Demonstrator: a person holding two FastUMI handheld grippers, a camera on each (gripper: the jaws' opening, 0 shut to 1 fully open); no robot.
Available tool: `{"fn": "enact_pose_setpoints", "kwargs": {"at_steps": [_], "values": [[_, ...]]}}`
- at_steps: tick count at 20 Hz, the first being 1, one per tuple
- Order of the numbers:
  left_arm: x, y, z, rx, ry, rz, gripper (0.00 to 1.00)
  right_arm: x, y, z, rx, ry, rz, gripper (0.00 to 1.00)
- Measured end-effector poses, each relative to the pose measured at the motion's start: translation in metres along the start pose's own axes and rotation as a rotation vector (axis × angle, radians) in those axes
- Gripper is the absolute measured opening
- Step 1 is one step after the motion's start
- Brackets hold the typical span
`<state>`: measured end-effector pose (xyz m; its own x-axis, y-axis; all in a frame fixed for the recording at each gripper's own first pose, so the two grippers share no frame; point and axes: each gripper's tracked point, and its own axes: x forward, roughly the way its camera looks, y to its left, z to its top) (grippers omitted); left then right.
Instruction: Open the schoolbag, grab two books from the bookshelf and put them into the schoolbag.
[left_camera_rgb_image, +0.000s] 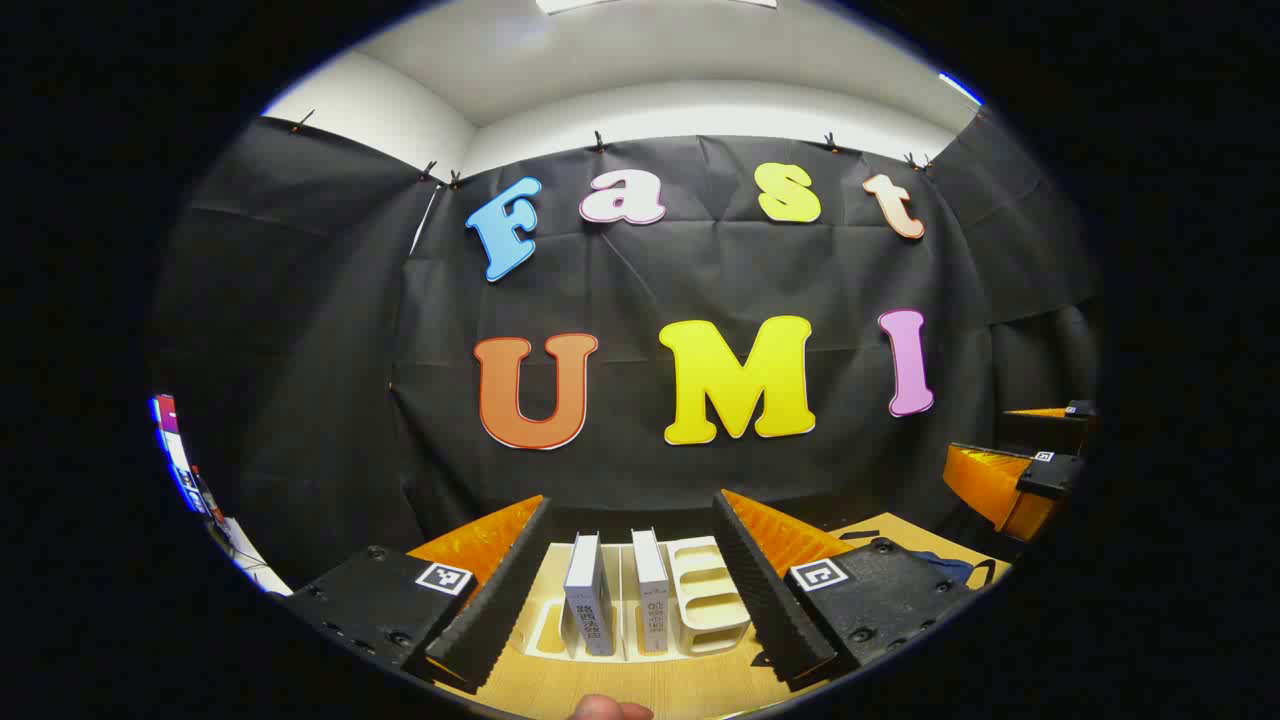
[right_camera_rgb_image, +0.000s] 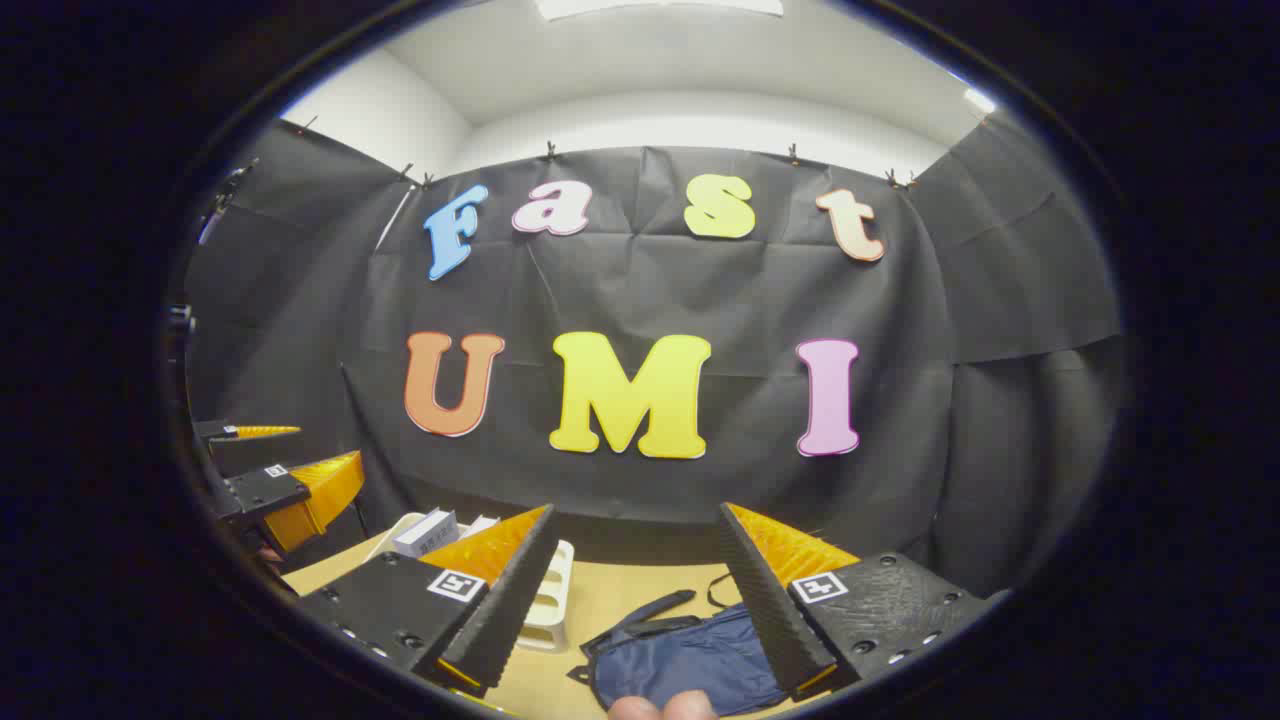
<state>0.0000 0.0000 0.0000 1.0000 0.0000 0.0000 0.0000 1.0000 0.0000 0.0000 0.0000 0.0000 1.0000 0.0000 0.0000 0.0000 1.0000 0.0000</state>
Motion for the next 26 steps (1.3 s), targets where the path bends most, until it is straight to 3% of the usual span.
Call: {"fn": "enact_pose_setpoints", "kwargs": {"at_steps": [10,12,16,26], "values": [[0.004,0.002,-0.006,-0.044,0.03,0.009,0.99,-0.001,0.001,-0.003,-0.004,0.018,0.002,0.97],[0.003,0.004,-0.007,-0.044,0.028,0.013,0.99,-0.001,0.002,-0.008,-0.003,0.032,0.01,0.93],[-0.001,0.008,-0.004,-0.04,0.024,0.03,0.99,0.002,0.007,-0.036,-0.003,0.101,0.039,0.95],[-0.009,0.033,-0.007,-0.028,0.03,0.098,0.99,0.002,0.027,-0.258,-0.095,0.563,0.126,0.96]]}}
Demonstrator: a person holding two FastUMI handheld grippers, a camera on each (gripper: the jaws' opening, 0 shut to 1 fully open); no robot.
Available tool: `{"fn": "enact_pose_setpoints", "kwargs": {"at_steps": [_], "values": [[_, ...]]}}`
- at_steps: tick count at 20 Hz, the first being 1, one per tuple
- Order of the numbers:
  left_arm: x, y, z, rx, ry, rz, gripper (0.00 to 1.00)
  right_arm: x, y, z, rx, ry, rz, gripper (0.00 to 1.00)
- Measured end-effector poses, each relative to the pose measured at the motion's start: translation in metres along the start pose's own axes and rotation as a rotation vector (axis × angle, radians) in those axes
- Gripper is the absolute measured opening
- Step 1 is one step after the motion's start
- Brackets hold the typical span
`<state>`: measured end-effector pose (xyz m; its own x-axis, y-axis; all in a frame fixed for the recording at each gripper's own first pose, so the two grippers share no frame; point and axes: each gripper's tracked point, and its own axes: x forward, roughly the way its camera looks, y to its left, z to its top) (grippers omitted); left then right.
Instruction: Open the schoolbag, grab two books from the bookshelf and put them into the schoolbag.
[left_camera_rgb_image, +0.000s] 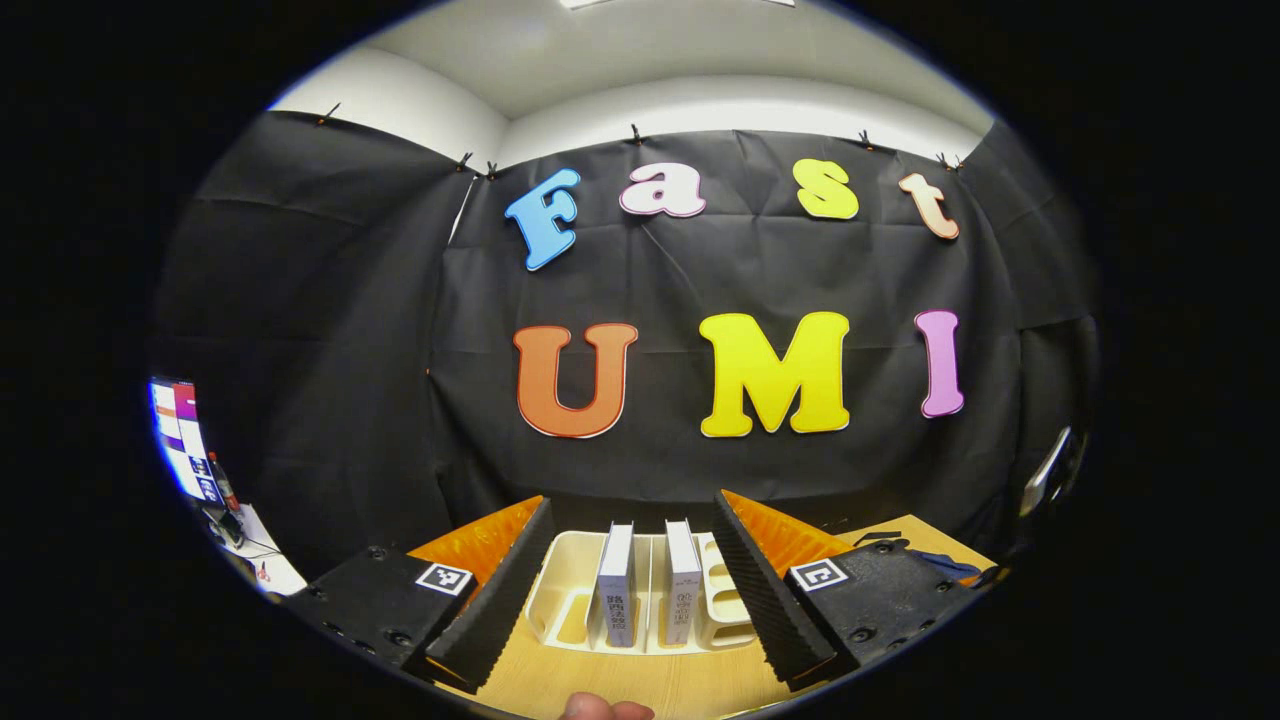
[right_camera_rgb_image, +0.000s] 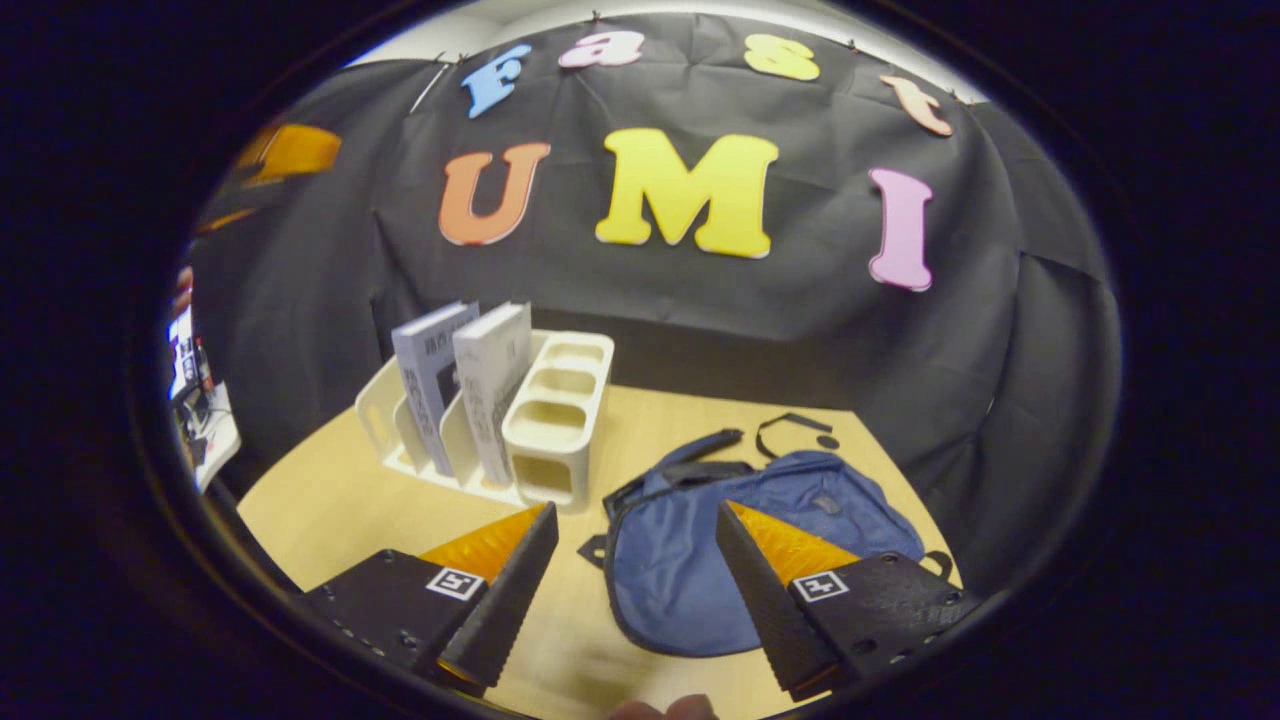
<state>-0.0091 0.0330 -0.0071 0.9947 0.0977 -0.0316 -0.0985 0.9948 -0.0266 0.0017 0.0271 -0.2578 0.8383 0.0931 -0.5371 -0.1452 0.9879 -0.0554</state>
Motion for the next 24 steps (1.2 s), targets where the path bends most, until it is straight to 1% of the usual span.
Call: {"fn": "enact_pose_setpoints", "kwargs": {"at_steps": [1,2,3,4,5,6,9,11,14,16,18,19,21,22,24], "values": [[0.0,0.001,-0.001,0.003,0.002,0.002,0.99,0.011,0.002,-0.016,-0.003,0.039,0.002,0.96],[0.0,0.003,-0.002,0.009,0.006,0.008,0.99,0.021,0.003,-0.031,-0.008,0.073,0.0,0.98],[-0.001,0.006,-0.002,0.014,0.008,0.014,0.99,0.029,0.005,-0.044,-0.012,0.101,0.002,0.96],[-0.004,0.008,-0.002,0.016,0.009,0.019,0.99,0.037,0.006,-0.057,-0.016,0.129,-0.002,0.96],[-0.004,0.009,-0.002,0.018,0.011,0.021,0.99,0.045,0.006,-0.066,-0.02,0.144,-0.005,0.94],[-0.004,0.012,-0.004,0.022,0.014,0.026,0.99,0.052,0.005,-0.075,-0.028,0.165,-0.015,0.96],[-0.007,0.017,-0.006,0.025,0.026,0.039,0.99,0.079,-0.001,-0.105,-0.04,0.236,-0.043,0.96],[-0.007,0.019,-0.006,0.032,0.03,0.043,0.99,0.09,-0.004,-0.116,-0.031,0.262,-0.058,0.96],[-0.006,0.018,-0.007,0.043,0.036,0.047,0.99,0.102,-0.009,-0.122,-0.014,0.269,-0.074,0.96],[-0.004,0.017,-0.006,0.051,0.038,0.048,0.99,0.108,-0.012,-0.124,-0.004,0.275,-0.081,0.99],[-0.004,0.016,-0.005,0.059,0.036,0.049,0.99,0.109,-0.014,-0.127,-0.003,0.287,-0.082,0.96],[-0.003,0.017,-0.006,0.061,0.037,0.049,0.99,0.11,-0.014,-0.127,0.0,0.289,-0.084,0.99],[-0.001,0.012,-0.007,0.055,0.047,0.046,0.99,0.113,-0.018,-0.129,-0.004,0.295,-0.09,0.89],[0.0,0.01,-0.009,0.052,0.049,0.045,0.99,0.113,-0.018,-0.129,-0.005,0.294,-0.083,0.87],[0.001,0.008,-0.009,0.046,0.052,0.04,0.99,0.113,-0.016,-0.126,0.006,0.295,-0.057,0.74]]}}
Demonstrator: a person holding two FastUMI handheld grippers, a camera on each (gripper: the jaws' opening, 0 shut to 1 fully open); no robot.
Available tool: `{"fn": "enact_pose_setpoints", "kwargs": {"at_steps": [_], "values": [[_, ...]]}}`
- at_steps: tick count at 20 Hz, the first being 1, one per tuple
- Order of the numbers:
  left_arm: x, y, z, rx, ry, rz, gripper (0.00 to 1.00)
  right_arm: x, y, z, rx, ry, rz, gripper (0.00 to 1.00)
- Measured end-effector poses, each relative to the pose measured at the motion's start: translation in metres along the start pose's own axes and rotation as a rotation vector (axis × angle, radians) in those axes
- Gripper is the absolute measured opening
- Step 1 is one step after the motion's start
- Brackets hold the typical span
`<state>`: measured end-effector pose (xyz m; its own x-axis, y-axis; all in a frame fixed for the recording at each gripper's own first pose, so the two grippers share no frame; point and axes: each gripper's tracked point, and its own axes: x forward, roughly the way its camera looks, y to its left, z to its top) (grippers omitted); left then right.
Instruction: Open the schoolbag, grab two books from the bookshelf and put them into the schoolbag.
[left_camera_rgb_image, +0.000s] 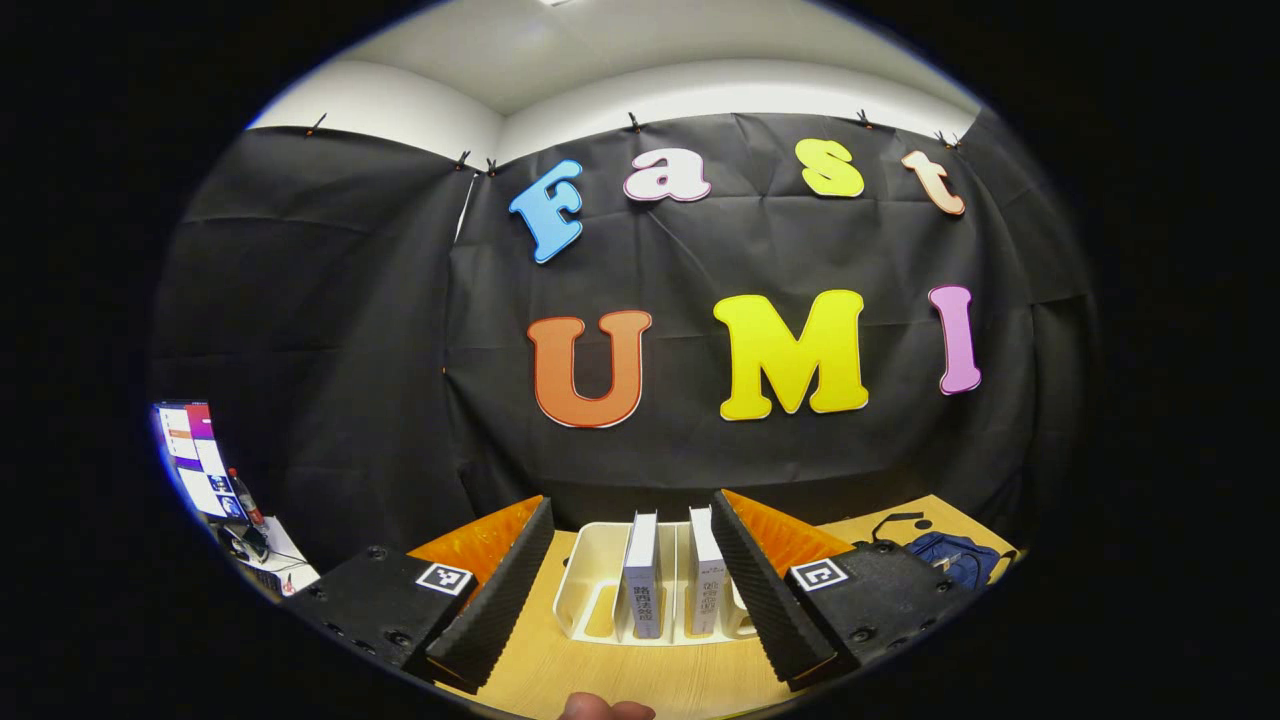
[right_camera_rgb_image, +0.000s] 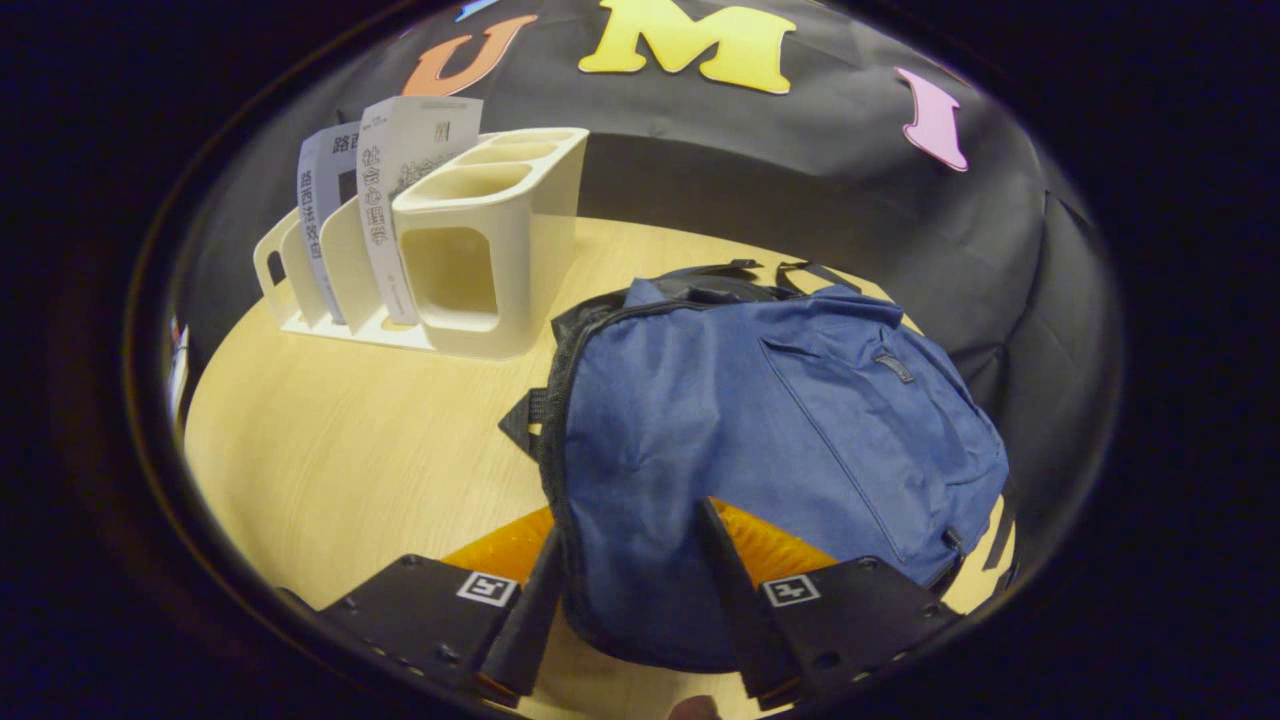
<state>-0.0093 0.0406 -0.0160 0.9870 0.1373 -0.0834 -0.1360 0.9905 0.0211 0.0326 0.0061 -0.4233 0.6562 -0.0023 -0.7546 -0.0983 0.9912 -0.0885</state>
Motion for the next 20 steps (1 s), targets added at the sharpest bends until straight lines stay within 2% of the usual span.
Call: {"fn": "enact_pose_setpoints", "kwargs": {"at_steps": [2,3,4,5,6,7,8,11,15,17,20], "values": [[0.002,-0.005,-0.001,-0.007,0.006,-0.009,0.99,-0.002,-0.001,0.004,0.023,0.0,0.023,0.56],[0.003,-0.007,-0.002,-0.01,0.008,-0.012,0.99,-0.004,0.0,0.007,0.03,0.001,0.032,0.43],[0.003,-0.008,-0.002,-0.012,0.007,-0.015,0.99,-0.005,0.002,0.008,0.032,0.007,0.049,0.26],[0.003,-0.009,-0.001,-0.013,0.005,-0.016,0.99,-0.006,0.003,0.005,0.023,0.025,0.052,0.15],[0.003,-0.011,-0.001,-0.014,0.005,-0.016,0.99,-0.005,0.002,0.004,0.013,0.036,0.052,0.07],[0.003,-0.013,-0.002,-0.017,0.005,-0.018,0.99,-0.01,0.002,0.008,0.016,0.038,0.064,0.07],[0.003,-0.013,-0.003,-0.017,0.006,-0.02,0.99,-0.009,0.001,0.007,0.02,0.042,0.075,0.0],[0.006,-0.013,-0.003,-0.014,0.001,-0.017,0.99,-0.021,-0.003,0.021,0.03,0.02,0.105,0.01],[0.024,-0.007,-0.008,0.003,0.01,-0.024,0.99,-0.066,-0.026,0.064,0.006,-0.073,0.119,0.0],[0.039,-0.01,-0.02,-0.031,0.071,-0.055,0.99,-0.106,-0.071,0.106,-0.018,-0.175,0.094,0.0],[0.056,-0.01,-0.028,-0.071,0.121,-0.065,1.0,-0.135,-0.12,0.13,0.014,-0.208,0.056,0.0]]}}
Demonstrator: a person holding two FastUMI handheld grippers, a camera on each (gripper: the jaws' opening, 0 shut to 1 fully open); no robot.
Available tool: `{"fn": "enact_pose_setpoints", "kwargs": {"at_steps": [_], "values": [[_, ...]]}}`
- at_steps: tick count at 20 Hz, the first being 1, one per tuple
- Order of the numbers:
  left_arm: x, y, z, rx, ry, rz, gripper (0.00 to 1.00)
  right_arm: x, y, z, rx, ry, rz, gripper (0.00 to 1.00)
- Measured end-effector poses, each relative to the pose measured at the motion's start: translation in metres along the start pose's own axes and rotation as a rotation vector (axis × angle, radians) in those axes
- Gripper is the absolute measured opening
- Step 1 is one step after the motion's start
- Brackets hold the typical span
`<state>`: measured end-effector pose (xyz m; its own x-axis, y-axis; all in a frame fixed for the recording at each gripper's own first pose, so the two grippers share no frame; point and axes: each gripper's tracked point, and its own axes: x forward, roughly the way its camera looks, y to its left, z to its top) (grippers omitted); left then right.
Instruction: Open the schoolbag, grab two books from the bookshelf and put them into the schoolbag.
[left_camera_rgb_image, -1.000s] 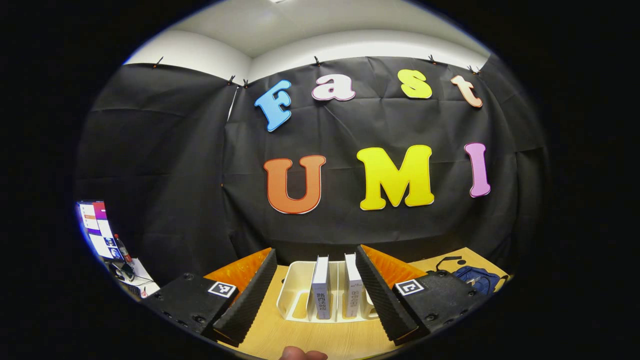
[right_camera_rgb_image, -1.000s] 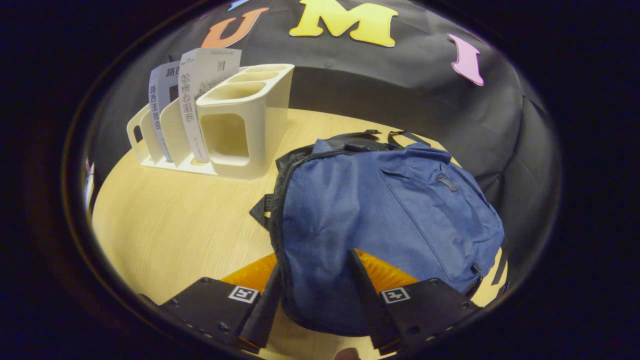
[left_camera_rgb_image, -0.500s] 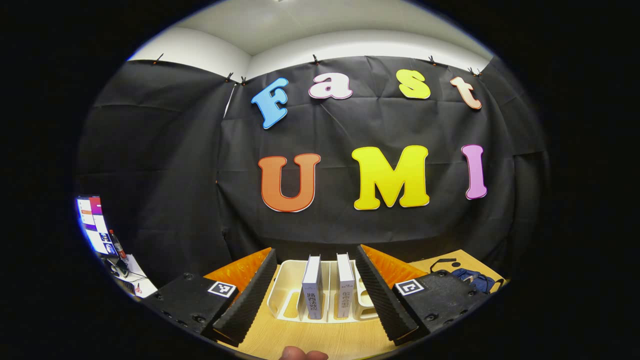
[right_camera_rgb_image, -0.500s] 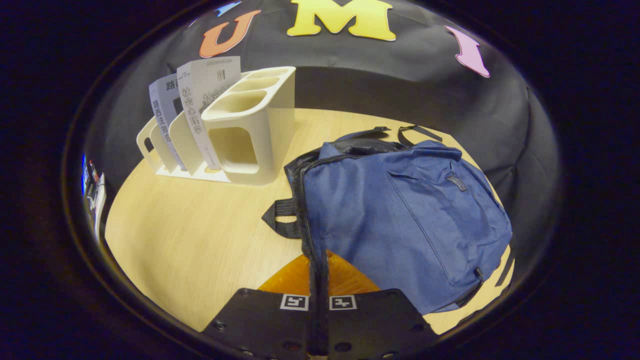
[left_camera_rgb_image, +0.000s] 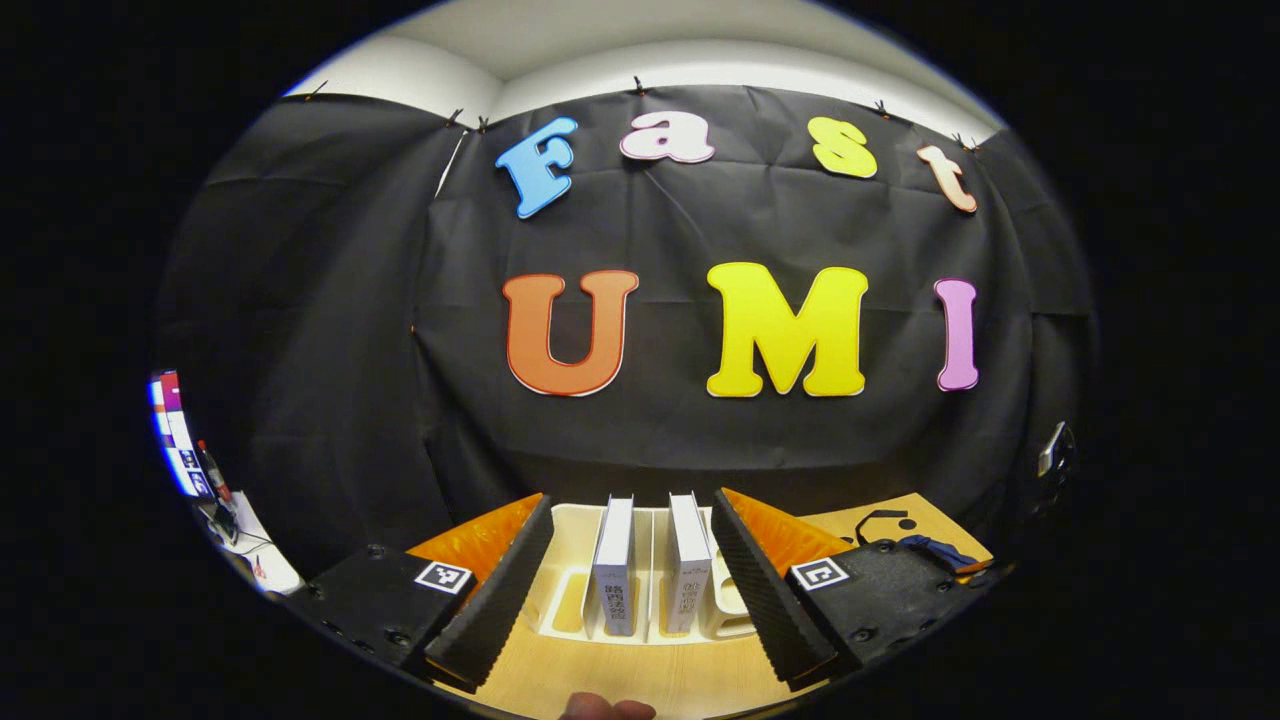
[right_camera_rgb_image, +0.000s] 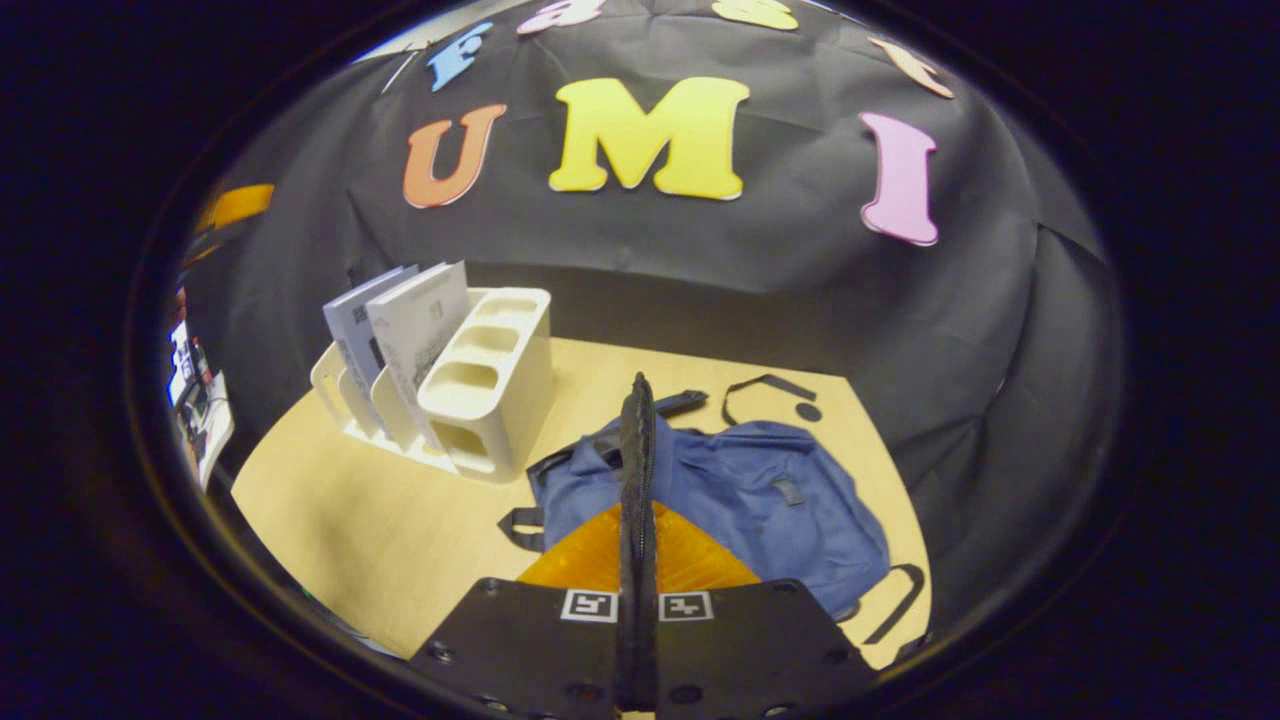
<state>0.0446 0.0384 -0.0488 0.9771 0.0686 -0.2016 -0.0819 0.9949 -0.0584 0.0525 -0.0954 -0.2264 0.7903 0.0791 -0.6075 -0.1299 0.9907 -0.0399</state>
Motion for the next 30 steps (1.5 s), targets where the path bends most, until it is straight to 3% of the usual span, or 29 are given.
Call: {"fn": "enact_pose_setpoints", "kwargs": {"at_steps": [4,11,15,16,18,22,30], "values": [[0.036,-0.003,0.001,0.005,0.066,-0.022,1.0,-0.018,-0.067,0.017,0.009,0.006,-0.068,0.0],[0.093,-0.04,0.013,0.077,0.204,-0.137,0.99,-0.023,-0.144,0.032,0.059,0.024,-0.08,0.0],[0.126,-0.07,-0.016,0.038,0.405,-0.203,0.99,-0.018,-0.188,0.032,0.076,0.032,-0.098,0.0],[0.129,-0.074,-0.037,0.011,0.52,-0.224,1.0,-0.016,-0.194,0.032,0.081,0.03,-0.093,0.0],[0.138,-0.075,-0.057,0.034,0.624,-0.227,1.0,-0.011,-0.197,0.027,0.091,0.048,-0.078,0.0],[0.163,-0.071,-0.085,0.125,0.774,-0.202,1.0,-0.004,-0.207,0.025,0.106,0.068,-0.065,0.0],[0.177,-0.068,-0.148,0.092,1.042,-0.164,1.0,0.001,-0.205,0.025,0.111,0.083,-0.052,0.0]]}}
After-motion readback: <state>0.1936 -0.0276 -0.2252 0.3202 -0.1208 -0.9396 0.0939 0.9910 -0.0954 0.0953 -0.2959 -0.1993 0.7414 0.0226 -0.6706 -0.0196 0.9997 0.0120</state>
